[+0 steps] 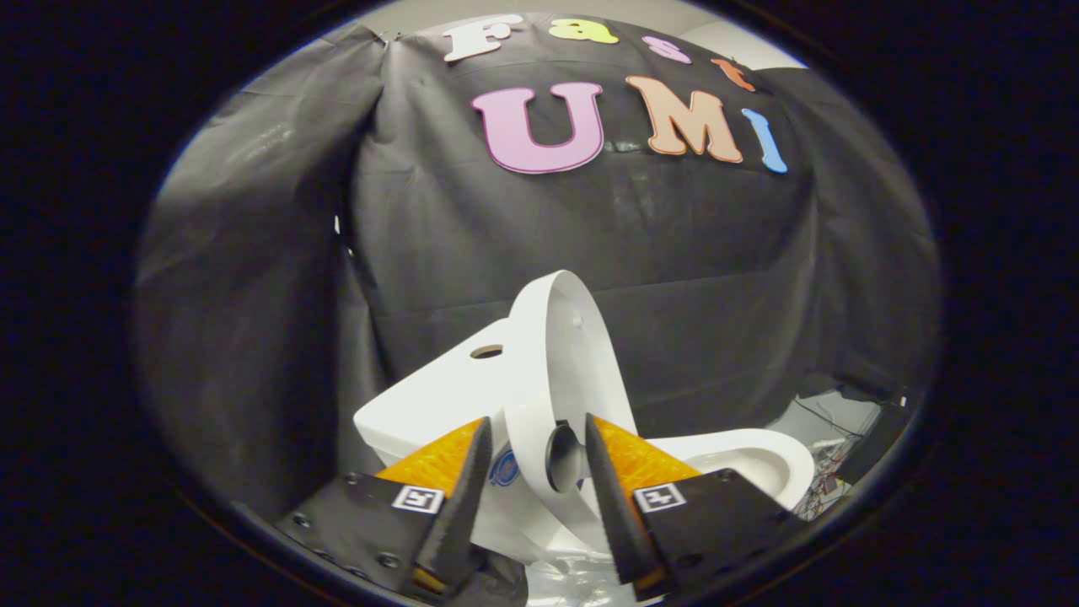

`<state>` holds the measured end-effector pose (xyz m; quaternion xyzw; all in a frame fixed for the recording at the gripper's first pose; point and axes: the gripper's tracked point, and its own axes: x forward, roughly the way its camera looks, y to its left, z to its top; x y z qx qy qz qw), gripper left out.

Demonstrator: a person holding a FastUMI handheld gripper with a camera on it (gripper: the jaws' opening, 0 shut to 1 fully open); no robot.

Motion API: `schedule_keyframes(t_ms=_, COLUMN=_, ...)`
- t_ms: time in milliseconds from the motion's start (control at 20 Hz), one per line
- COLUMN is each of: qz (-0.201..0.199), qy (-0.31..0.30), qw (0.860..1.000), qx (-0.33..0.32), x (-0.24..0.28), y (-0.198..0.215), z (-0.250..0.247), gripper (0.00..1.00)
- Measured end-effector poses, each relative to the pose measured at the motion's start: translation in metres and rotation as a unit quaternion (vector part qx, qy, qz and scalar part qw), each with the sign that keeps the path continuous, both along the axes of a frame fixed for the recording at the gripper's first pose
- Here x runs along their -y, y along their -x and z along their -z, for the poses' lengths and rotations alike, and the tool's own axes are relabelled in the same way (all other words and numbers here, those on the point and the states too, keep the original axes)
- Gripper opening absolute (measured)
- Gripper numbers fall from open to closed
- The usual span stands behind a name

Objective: Open the toilet lid.

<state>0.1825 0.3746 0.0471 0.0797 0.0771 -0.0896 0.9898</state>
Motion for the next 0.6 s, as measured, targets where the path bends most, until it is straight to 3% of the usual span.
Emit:
schedule_keyframes(t_ms=100, qz=-0.011, qy=0.016, qw=1.0, qx=-0.004, x=0.007, y=0.01, z=-0.003, gripper=0.74)
schedule_keyframes(t_ms=350, qz=-0.051, qy=0.018, qw=0.999, qx=0.004, x=0.017, y=0.03, z=-0.007, gripper=1.0)
schedule_keyframes(t_ms=600, qz=-0.07, qy=0.045, qw=0.996, qx=-0.016, x=0.044, y=0.056, z=0.0, gripper=1.0)
